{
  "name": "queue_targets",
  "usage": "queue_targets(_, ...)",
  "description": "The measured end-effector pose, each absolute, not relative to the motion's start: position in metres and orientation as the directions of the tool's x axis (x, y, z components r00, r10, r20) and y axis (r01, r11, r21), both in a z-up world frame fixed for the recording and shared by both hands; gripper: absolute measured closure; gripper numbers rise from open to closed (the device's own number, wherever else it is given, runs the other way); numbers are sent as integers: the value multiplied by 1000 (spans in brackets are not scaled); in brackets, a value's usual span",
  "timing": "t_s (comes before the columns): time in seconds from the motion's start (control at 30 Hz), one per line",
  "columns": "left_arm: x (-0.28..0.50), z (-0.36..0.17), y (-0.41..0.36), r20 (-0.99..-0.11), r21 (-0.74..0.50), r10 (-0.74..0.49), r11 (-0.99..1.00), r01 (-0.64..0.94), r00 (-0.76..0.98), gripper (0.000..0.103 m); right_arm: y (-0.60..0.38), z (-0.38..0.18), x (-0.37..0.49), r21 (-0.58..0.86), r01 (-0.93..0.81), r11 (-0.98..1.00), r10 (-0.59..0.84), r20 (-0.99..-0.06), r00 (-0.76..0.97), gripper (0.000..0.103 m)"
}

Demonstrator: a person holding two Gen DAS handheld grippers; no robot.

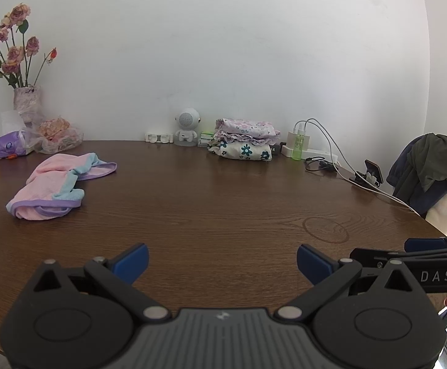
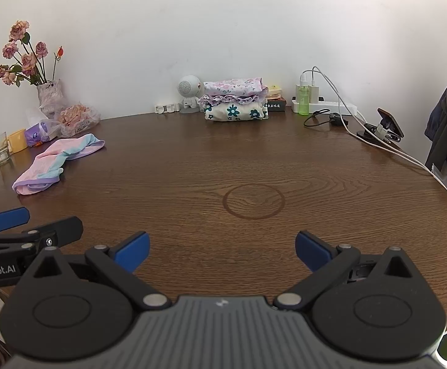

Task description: Fold clothes

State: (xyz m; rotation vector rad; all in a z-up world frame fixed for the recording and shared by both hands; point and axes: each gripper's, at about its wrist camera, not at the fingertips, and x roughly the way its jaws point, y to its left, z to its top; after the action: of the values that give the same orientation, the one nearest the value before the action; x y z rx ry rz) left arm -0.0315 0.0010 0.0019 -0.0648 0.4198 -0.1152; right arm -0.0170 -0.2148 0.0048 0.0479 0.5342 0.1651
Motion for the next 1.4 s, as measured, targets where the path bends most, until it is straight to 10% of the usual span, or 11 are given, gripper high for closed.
queue_targets(1.4,-33,0,0,-413,-89,-122,992,94,903,0,-212,4,-18,88,-153,984,177,-507,843,0)
